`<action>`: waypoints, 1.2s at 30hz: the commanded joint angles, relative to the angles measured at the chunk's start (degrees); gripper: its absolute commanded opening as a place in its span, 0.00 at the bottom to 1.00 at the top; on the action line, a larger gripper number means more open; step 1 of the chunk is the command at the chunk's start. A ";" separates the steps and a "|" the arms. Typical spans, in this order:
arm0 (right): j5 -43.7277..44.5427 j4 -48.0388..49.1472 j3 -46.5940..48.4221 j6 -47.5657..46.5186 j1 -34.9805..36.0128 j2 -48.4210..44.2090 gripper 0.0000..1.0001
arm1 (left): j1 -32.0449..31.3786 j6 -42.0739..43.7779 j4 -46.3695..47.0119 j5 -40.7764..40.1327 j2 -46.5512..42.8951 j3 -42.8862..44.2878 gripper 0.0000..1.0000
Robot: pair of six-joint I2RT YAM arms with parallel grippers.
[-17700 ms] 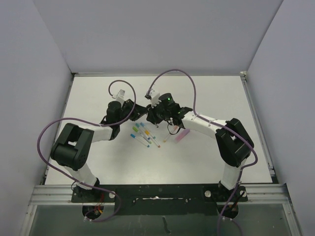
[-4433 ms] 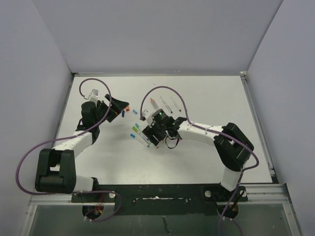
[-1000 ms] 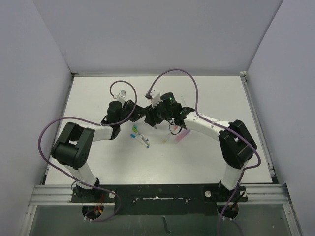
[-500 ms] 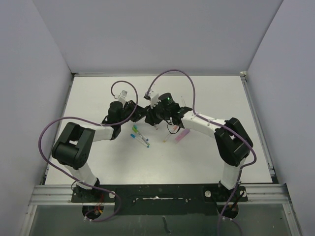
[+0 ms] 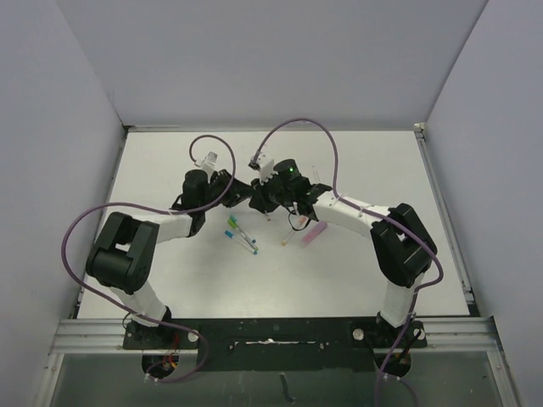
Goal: Open the pen caps
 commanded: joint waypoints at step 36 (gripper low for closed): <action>12.16 -6.89 24.10 -8.29 -2.76 21.02 0.00 | 17.32 8.50 -6.92 -0.86 5.18 -3.52 0.15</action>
